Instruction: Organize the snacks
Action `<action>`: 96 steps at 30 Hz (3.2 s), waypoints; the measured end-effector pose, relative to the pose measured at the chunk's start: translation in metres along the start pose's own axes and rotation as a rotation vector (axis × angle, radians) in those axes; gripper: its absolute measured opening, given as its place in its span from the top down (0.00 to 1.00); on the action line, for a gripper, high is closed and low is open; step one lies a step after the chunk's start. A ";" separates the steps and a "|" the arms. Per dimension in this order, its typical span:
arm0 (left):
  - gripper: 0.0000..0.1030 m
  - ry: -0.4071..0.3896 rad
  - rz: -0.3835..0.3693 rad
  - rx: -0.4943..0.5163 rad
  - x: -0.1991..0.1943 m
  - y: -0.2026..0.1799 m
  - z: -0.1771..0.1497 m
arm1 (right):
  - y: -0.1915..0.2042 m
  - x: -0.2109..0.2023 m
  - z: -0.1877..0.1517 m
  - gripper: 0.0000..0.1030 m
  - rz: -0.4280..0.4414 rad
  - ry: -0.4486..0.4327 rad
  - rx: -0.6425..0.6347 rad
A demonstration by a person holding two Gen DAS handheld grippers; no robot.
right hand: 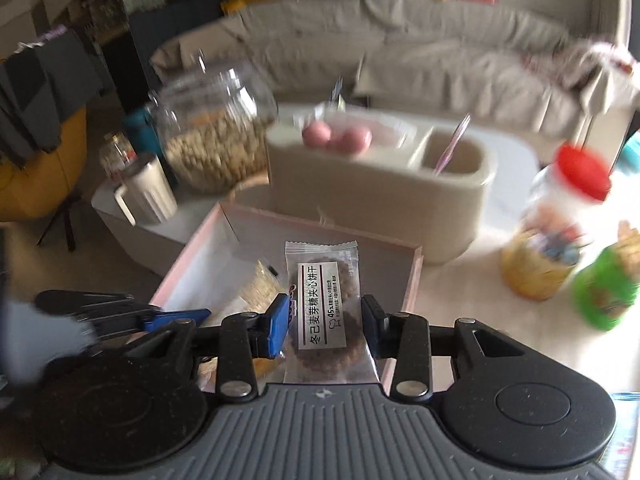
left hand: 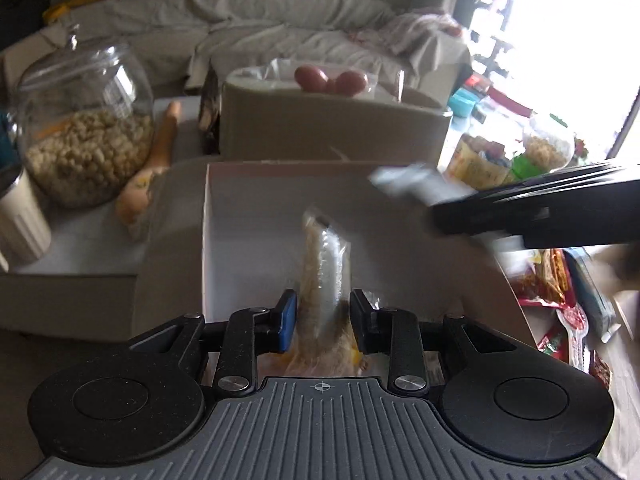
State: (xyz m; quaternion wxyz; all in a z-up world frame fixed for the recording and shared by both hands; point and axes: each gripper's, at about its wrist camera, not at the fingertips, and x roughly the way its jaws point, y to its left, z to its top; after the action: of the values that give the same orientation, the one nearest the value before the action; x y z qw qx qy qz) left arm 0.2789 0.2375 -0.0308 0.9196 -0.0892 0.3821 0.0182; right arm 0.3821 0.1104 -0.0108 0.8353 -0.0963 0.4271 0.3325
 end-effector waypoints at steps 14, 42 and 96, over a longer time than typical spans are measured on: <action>0.68 -0.216 -0.118 -0.138 -0.064 0.002 -0.001 | -0.037 -0.052 -0.029 0.34 0.069 -0.105 0.005; 0.68 0.000 -0.197 0.174 0.125 -0.240 0.062 | -0.218 -0.077 -0.192 0.26 -0.236 -0.205 0.313; 0.82 0.083 -0.403 -0.118 -0.015 -0.139 -0.108 | -0.081 -0.132 -0.285 0.28 -0.069 -0.238 0.017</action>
State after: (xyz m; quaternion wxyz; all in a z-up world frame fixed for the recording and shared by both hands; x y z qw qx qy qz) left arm 0.2064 0.0821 -0.0740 0.8814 -0.2180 0.3921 -0.1477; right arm 0.1942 -0.1408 -0.0940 0.8919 -0.0636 0.3241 0.3088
